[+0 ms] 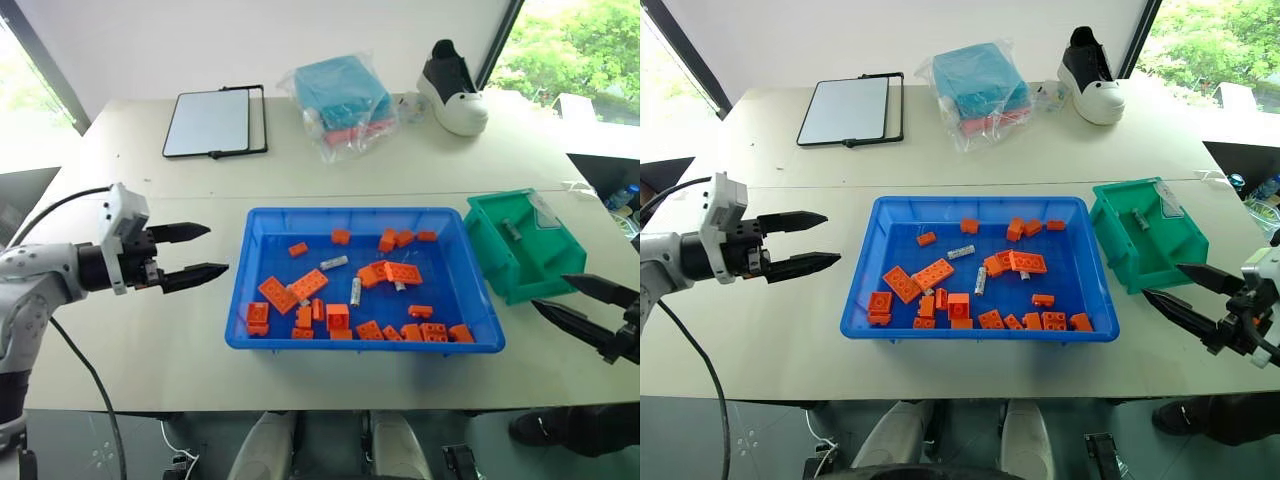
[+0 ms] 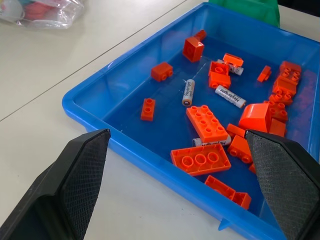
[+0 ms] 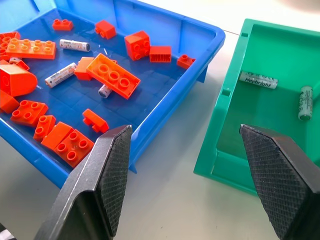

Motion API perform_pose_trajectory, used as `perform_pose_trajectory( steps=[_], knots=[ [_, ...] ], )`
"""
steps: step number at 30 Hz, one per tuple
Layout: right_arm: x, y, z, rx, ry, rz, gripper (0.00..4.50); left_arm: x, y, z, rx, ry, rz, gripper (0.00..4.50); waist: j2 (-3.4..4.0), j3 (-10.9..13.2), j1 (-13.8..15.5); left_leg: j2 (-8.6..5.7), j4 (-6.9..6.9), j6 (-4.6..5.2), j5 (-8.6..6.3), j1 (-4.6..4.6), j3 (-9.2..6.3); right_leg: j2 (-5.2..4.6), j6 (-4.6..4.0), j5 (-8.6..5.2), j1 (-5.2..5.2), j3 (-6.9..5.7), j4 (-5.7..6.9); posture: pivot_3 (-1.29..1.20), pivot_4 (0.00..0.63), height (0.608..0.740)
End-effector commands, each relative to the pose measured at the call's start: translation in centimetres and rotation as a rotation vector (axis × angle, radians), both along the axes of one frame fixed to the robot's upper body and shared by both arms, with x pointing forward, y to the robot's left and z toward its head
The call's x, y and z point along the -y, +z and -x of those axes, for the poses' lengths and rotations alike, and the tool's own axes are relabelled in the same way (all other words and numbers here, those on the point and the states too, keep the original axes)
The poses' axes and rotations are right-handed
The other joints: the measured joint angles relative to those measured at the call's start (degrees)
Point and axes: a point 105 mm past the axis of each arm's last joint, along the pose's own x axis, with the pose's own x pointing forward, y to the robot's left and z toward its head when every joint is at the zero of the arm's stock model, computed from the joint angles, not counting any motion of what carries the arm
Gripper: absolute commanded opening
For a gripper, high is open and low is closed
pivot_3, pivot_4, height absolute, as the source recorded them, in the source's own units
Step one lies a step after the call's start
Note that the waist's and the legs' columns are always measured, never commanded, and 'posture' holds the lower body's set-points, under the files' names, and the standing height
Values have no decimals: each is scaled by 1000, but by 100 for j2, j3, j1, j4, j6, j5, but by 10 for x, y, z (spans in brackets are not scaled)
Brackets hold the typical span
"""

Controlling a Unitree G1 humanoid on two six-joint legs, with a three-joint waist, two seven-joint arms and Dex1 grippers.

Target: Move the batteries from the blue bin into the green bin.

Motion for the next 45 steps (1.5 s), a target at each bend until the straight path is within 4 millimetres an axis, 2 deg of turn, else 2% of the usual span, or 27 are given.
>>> perform_pose_trajectory(
  steps=[1, 14, 19, 21, 23, 27, 30, 31, 35, 37, 40, 45],
  knots=[
    [-4, 4, -1, 21, 10, 6, 3515, 0, 14, 1, 53, 12, -4, 4500, 0, 0, 2, 0, 1, 0, 0, 0, 1, 0, 0, 0, 0, 0, 0, 0, 150, 731],
    [-6, 11, -12, 26, 44, 26, 3515, 9, 16, 6, 46, 2, 18, 4500, 0, 0, -7, 0, 5, 1, 1, 4, 5, 1, 3, 5, 2, 3, 5, 0, 150, 731],
    [-17, 17, -20, 14, 137, 63, 3515, 14, 14, 15, 14, -29, 14, 4500, 1, 0, -5, 2, 7, 1, 1, 8, 10, 3, -1, 7, 4, 6, 5, 0, 150, 731],
    [-27, 23, -28, 21, 208, 87, 3515, 15, 13, 18, 6, -48, -3, 4500, 2, 0, -12, 4, 8, 1, 1, 12, 12, 4, -3, 8, 6, 7, 7, 0, 150, 731],
    [-46, 33, -40, 43, 319, 103, 3515, 17, 13, 23, -6, -76, -14, 4500, 4, 2, -32, 9, 12, 1, 1, 14, 20, 6, -8, 14, 6, 7, 7, 0, 150, 731],
    [-96, 46, -68, 77, 569, 117, 3515, 18, 15, 23, -3, -92, -17, 4500, 4, 8, -81, 30, 16, 1, 1, 30, 56, 4, -15, 31, 6, 8, 6, 0, 150, 731],
    [-140, 47, -85, 79, 765, 130, 4391, 20, 17, 23, 10, -91, -6, 4500, -5, 14, -145, 35, 13, 1, 1, 31, 56, 6, -17, 33, 3, 10, 7, 0, 150, 731],
    [-152, 45, -91, 86, 809, 146, 4453, 21, 18, 23, 12, -93, -1, 4500, -7, 16, -156, 34, 12, 1, 1, 30, 56, 6, -17, 34, 2, 11, 6, 0, 150, 731],
    [-203, 21, -113, 83, 1017, 247, 4453, 25, 16, 34, -1, -122, -10, 4500, -13, 21, -190, 28, 2, 1, 1, 24, 64, 14, 4, 46, -15, 13, 9, 0, 150, 731],
    [-222, 7, -122, 81, 1098, 314, 4453, 26, 14, 41, -15, -138, -29, 4500, -16, 22, -199, 26, 0, 0, 1, 19, 67, 18, 6, 48, -22, 17, 10, 0, 150, 731],
    [-242, -17, -132, 74, 1202, 401, 4453, 24, 10, 51, -31, -153, -68, 4500, -16, 24, -187, 25, -1, -7, 2, 16, 67, 23, 15, 55, -29, 21, 16, 0, 150, 731],
    [-267, -37, -141, 112, 1285, 458, 4453, 23, 12, 59, -26, -138, -71, 4500, -17, 25, -185, 28, 0, -30, 13, 18, 59, 37, 1, 65, -28, 26, 17, 0, 150, 731]
  ],
)
